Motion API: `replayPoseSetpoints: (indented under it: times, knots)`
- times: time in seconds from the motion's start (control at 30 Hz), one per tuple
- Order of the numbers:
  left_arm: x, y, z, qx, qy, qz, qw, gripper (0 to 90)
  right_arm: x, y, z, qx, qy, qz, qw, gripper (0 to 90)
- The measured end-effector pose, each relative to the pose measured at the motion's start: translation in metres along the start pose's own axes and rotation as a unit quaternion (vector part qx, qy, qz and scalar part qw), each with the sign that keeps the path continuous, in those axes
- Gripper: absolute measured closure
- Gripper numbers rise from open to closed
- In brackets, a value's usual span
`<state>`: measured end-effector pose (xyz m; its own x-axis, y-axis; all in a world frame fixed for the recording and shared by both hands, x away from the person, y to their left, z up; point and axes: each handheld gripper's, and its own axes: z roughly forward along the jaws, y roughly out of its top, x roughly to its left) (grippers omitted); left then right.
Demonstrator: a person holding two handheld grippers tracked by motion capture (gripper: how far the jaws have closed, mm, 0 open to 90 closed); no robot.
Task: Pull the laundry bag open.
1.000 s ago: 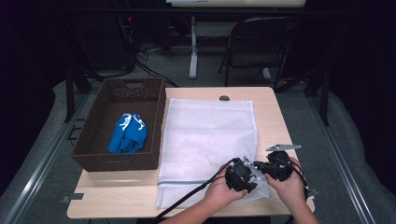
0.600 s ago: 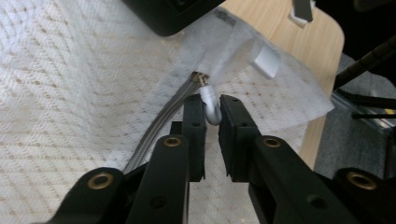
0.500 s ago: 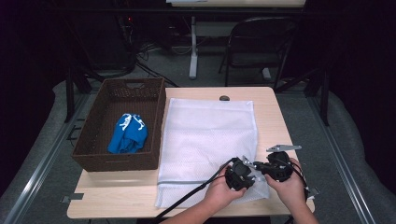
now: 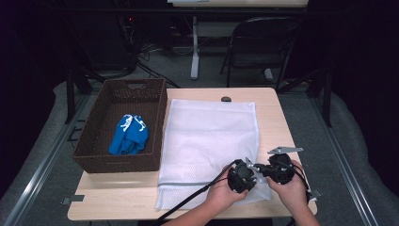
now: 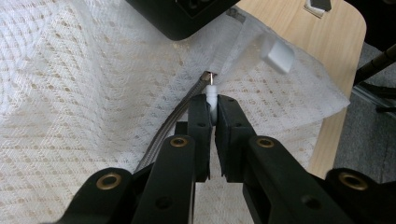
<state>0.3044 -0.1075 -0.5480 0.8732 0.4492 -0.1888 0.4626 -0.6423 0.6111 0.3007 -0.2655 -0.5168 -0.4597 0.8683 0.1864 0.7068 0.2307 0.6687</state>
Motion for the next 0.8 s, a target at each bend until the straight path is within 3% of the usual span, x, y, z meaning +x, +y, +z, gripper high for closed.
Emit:
replayPoseSetpoints:
  times: [0.1,0.43,0.8]
  knots:
    - [-0.0002,0.0001,0.0008,0.008,-0.009,-0.006,0.9999,85.5,0.0001,-0.0001,-0.0002,0.001,0.0,0.001,1.0,89.7]
    - [0.0025,0.0002,0.0006,-0.003,0.003,-0.016,0.9999,81.8,0.0006,-0.001,0.0008,0.003,0.001,-0.002,1.0,89.8]
    - [0.0023,0.0003,-0.0014,-0.012,-0.005,-0.018,0.9997,86.4,-0.0006,-0.0015,0.0002,0.001,0.002,0.001,1.0,89.8]
